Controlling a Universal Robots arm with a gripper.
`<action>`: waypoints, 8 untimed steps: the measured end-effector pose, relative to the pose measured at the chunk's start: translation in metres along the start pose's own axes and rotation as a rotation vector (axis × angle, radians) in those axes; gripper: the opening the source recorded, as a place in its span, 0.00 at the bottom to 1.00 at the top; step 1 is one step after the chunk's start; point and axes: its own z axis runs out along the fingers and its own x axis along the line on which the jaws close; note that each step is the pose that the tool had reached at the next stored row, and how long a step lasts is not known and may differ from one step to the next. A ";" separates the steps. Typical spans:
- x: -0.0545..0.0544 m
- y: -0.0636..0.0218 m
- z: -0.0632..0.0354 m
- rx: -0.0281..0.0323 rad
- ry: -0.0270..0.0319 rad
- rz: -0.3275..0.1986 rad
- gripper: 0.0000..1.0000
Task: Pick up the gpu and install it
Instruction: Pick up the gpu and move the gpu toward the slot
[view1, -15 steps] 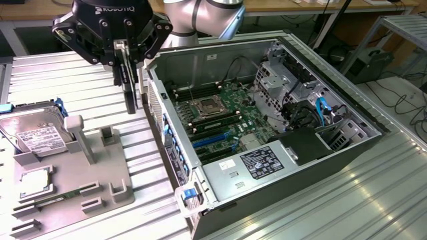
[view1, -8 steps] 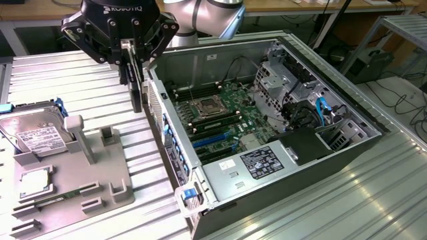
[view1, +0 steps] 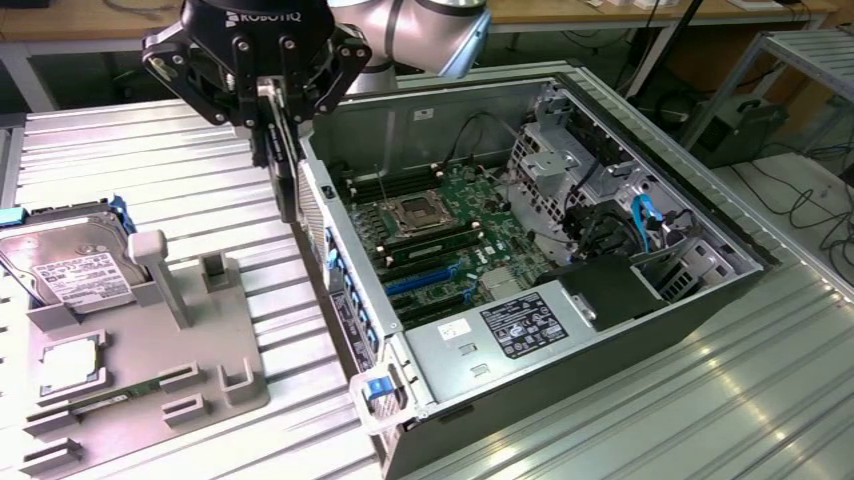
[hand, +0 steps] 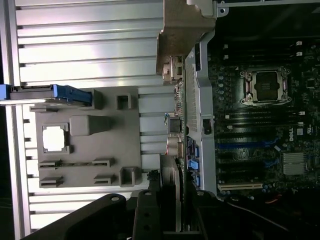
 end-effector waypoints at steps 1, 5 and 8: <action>-0.001 0.0001 0.0000 0.0000 0.0001 0.000 0.28; -0.006 0.0003 0.0000 0.0000 0.0001 0.000 0.28; -0.009 0.0005 0.0000 0.0000 0.0001 0.000 0.28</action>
